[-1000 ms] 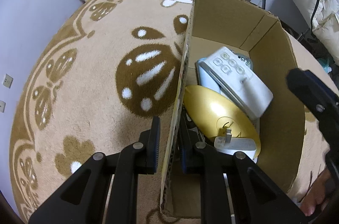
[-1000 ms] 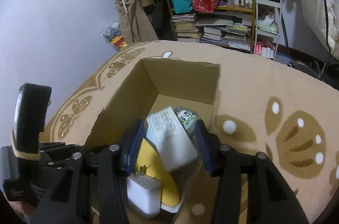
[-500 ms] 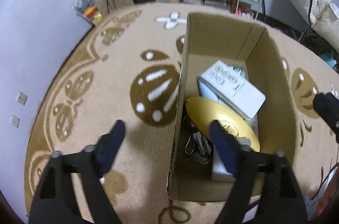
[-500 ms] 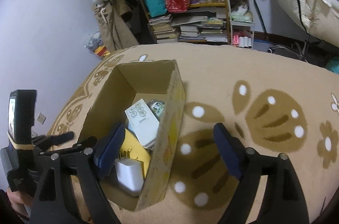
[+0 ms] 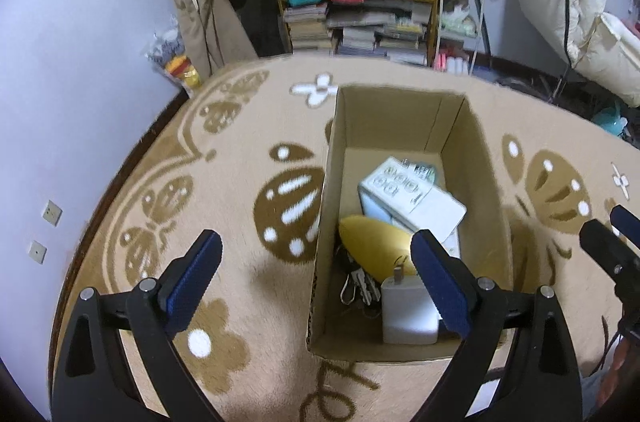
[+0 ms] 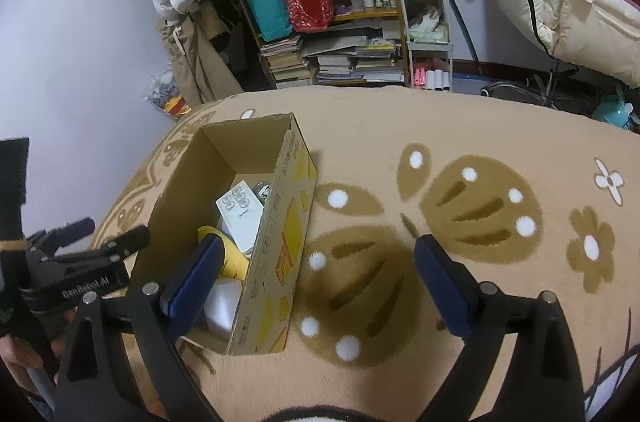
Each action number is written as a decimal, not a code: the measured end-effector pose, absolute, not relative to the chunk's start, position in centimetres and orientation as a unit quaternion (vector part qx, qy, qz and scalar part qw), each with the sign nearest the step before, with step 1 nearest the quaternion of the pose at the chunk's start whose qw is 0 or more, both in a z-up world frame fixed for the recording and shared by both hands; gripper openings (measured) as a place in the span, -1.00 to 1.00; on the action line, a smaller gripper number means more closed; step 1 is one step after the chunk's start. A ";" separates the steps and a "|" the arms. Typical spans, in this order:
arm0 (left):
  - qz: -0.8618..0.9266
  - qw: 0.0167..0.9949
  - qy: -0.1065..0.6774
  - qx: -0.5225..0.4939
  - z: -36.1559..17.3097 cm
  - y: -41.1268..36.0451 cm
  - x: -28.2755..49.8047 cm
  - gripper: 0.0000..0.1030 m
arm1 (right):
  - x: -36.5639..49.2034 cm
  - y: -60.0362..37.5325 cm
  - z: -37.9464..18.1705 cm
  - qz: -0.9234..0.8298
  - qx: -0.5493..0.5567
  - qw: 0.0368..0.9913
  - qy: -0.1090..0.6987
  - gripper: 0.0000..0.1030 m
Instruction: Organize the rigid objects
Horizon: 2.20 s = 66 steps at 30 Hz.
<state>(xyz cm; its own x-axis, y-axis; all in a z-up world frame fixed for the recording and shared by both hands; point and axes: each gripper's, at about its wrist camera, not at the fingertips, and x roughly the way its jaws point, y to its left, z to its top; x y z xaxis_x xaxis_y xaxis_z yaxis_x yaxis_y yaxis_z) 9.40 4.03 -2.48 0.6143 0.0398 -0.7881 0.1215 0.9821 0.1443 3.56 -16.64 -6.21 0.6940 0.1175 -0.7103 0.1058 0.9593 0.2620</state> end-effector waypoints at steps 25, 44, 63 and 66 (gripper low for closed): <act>-0.020 0.947 0.304 0.104 2.3 1.3 -0.7 0.85 | -4.6 -20.7 -2.4 -0.002 0.169 0.945 0.281 0.96; -0.019 0.946 0.307 0.099 1.5 1.6 -2.3 0.86 | -6.8 -19.5 -3.2 -0.013 0.142 0.951 0.274 0.96; -0.025 0.942 0.318 0.103 0.6 1.2 -2.3 0.86 | -6.6 -19.1 -3.8 -0.017 0.132 0.950 0.284 0.96; -0.024 0.943 0.317 0.103 0.6 1.2 -2.3 0.86 | -6.6 -19.2 -3.9 -0.013 0.134 0.949 0.286 0.96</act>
